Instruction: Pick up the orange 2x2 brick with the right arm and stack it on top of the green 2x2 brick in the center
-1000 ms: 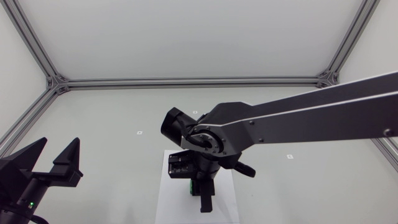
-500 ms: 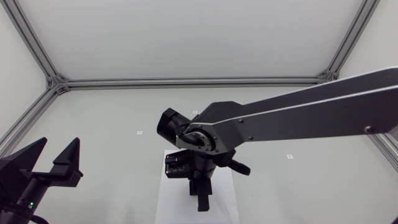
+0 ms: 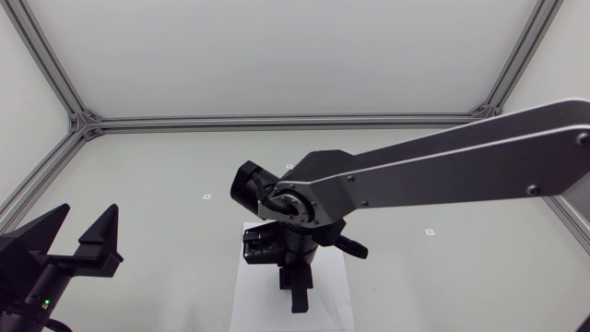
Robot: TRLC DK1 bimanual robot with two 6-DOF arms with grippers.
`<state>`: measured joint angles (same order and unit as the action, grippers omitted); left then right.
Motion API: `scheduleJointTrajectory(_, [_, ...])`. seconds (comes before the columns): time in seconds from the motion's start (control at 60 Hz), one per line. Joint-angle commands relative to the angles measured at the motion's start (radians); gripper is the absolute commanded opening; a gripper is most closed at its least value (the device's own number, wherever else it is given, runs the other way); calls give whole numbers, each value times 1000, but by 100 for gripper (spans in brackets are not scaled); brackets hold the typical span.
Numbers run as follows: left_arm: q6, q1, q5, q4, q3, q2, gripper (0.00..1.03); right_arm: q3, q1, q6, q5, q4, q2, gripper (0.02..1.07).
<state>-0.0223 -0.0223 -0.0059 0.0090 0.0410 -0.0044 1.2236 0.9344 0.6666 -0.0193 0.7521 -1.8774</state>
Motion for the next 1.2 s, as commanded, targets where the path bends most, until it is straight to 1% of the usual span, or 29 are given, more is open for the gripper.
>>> scheduleJointTrajectory(0.0, [13, 2, 4, -15, -41, -8, 99, 19, 0, 5, 5, 15, -34, 17])
scheduleJointTrajectory(0.167, [13, 2, 4, -14, -41, -8, 99, 31, -2, -5, 5, 33, -52, 17])
scheduleJointTrajectory(0.433, [13, 2, 4, -15, -41, -8, 99, 96, -31, -39, 5, 127, -127, 17])
scheduleJointTrajectory(0.583, [13, 2, 4, -14, -41, -8, 99, 105, -43, -42, 21, 144, -144, 17])
scheduleJointTrajectory(0.733, [13, 2, 4, -15, -41, -8, 99, 90, -52, -42, 50, 141, -144, 17])
scheduleJointTrajectory(0.883, [13, 2, 4, -15, -41, -8, 99, 54, -52, -44, 51, 121, -123, 17])
scheduleJointTrajectory(1.05, [13, 2, 4, -15, -41, -8, 99, 22, -43, -75, 9, 95, -111, 17])
scheduleJointTrajectory(1.183, [13, 2, 4, -15, -41, -8, 99, 22, -34, -90, -16, 104, -124, 17])
